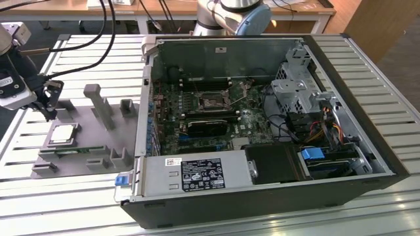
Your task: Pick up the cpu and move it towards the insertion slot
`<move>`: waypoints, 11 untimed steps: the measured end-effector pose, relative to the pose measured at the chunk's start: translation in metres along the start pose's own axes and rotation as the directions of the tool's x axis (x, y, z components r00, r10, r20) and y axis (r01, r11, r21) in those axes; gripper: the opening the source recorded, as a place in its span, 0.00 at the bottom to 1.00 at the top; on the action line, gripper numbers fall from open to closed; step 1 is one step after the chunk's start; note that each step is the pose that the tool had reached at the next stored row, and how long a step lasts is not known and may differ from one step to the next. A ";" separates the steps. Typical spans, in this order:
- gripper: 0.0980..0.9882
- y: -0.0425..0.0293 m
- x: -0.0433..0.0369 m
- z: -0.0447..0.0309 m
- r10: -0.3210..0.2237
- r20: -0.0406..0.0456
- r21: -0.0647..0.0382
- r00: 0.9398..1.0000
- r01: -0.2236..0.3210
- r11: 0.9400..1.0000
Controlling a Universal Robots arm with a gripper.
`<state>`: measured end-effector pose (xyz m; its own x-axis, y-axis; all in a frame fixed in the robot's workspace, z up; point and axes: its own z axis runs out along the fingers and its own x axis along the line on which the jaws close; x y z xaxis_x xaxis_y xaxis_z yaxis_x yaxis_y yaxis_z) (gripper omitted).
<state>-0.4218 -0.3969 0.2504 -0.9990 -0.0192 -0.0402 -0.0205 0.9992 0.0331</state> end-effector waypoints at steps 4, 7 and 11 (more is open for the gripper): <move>0.00 -0.0002 0.0009 0.0073 0.000 0.000 0.000 1.000 0.000 1.000; 0.00 -0.0003 0.0028 0.0125 0.000 0.000 0.000 1.000 0.000 1.000; 0.00 -0.0006 0.0049 0.0198 0.000 0.000 0.000 1.000 0.000 1.000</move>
<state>-0.4258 -0.3969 0.2304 -0.9990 -0.0190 -0.0404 -0.0204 0.9993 0.0327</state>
